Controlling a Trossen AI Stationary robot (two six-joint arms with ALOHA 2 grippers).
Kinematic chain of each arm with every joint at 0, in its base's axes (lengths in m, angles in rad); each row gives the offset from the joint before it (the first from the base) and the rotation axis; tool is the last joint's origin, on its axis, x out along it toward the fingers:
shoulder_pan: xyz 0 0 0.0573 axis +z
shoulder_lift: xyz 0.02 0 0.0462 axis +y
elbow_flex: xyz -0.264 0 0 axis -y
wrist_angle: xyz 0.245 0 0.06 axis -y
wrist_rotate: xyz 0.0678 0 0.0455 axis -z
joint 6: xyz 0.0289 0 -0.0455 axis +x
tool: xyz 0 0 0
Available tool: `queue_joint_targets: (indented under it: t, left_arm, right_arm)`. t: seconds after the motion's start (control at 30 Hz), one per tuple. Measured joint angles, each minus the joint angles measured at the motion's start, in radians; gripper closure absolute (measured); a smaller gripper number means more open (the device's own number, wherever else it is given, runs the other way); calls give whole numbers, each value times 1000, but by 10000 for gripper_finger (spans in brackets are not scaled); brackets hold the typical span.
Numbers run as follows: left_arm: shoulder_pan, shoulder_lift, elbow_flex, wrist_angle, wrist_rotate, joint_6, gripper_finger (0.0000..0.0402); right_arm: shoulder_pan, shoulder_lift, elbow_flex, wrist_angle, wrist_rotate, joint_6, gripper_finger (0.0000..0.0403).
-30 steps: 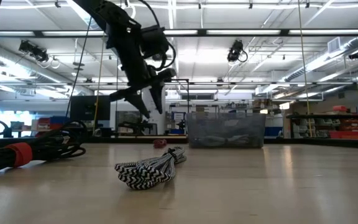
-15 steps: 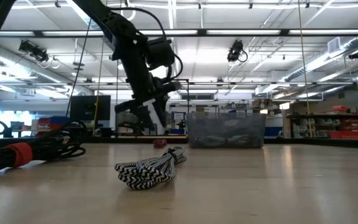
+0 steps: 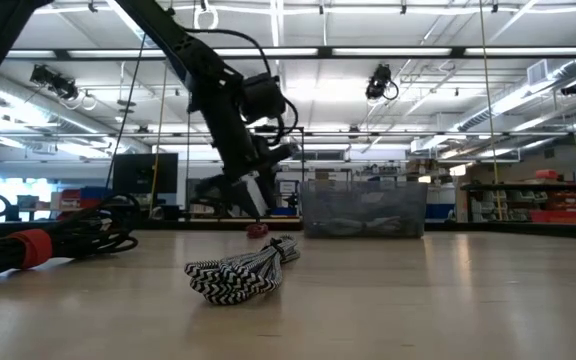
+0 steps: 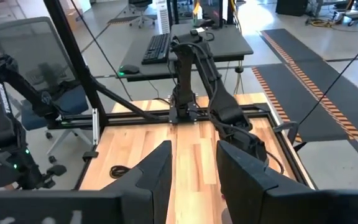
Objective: Pick and place USB-C Cables
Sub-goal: Put the black and pink charger cable into the black bin
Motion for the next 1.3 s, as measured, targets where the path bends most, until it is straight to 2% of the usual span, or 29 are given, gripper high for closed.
queue_joint_targets:
  t: [0.33,0.47,0.63,0.73,0.93,1.17,1.3]
  left_arm:
    - [-19,66,21,-8,29,7,251]
    - [-30,58,104,-70,26,39,252]
    - [-32,59,262,-304,-105,165,274]
    - [-16,60,306,-366,-131,195,291]
    - [-10,60,325,-367,-110,237,303]
    - [-4,60,316,-497,-94,234,292]
    - [3,60,316,-470,-93,155,282]
  right_arm:
    - [0,0,0,1,-37,11,271]
    - [0,0,0,0,-37,10,271]
    - [0,-1,0,-1,-37,10,271]
    - [0,-6,0,-2,-37,9,271]
    - [0,-18,0,-3,-37,8,271]
    - [0,-33,0,-3,-59,7,271]
    - [0,-35,0,-3,-59,1,271]
